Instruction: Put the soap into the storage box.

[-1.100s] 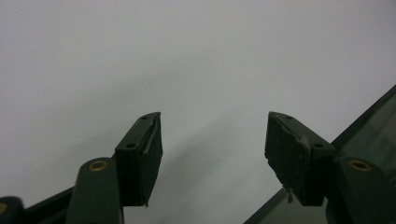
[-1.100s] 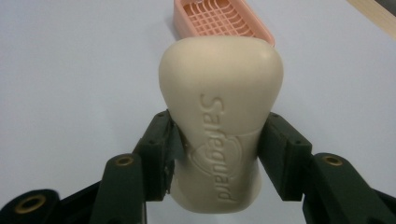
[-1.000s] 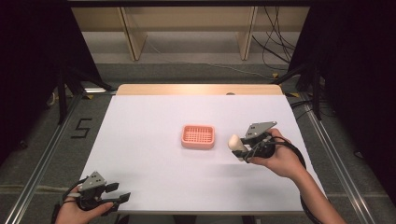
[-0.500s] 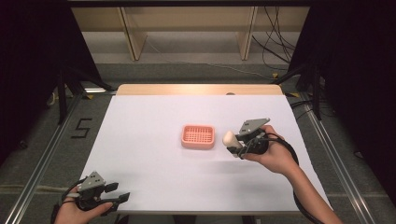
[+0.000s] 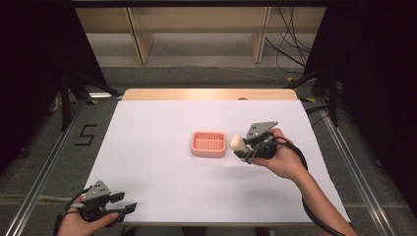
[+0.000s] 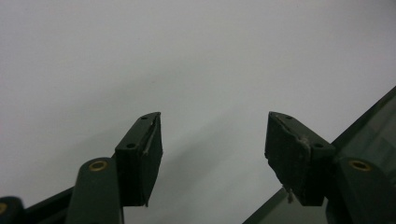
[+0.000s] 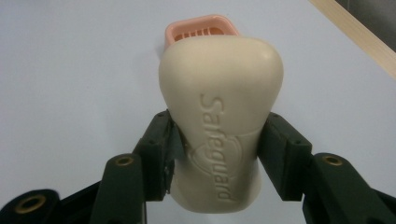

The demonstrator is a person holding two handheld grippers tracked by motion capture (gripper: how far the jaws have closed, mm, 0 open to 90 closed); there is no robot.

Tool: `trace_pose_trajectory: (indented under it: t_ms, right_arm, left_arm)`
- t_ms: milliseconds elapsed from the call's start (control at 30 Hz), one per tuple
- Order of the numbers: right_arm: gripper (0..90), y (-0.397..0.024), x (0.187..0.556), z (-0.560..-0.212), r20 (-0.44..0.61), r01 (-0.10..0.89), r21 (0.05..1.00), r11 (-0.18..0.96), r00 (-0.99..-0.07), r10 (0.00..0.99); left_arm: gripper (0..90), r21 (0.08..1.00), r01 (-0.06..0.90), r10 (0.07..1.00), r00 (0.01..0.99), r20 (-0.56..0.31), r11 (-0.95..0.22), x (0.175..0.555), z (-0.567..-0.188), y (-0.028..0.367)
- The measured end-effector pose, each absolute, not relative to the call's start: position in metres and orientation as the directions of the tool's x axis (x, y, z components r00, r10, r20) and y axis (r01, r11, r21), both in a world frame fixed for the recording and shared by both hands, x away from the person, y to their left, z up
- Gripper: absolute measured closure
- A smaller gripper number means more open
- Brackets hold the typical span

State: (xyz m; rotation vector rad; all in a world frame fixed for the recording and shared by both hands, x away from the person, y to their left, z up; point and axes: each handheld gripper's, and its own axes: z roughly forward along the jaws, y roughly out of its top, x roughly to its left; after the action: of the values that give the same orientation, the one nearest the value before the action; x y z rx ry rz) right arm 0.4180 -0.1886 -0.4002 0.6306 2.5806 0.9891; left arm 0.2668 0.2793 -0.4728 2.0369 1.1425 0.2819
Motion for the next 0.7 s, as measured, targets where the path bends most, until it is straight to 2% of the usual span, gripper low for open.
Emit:
trace_pose_trajectory:
  t_ms: [33, 67, 700]
  right_arm:
    - [50.1, -0.187, 0.42, -0.401, -0.145, 0.26, 0.698, 0.667, -0.861, 0.487]
    - [50.1, -0.186, 0.419, -0.401, -0.124, 0.29, 0.694, 0.659, -0.854, 0.506]
    - [50.1, -0.175, 0.429, -0.404, -0.147, 0.264, 0.691, 0.673, -0.861, 0.488]
  left_arm:
    - [36.3, 0.714, 0.632, 0.802, 0.574, -0.168, -0.303, 0.267, -0.473, 0.279]
    - [36.3, 0.713, 0.632, 0.801, 0.574, -0.168, -0.303, 0.267, -0.473, 0.279]
    - [36.3, 0.72, 0.629, 0.802, 0.571, -0.174, -0.292, 0.267, -0.473, 0.279]
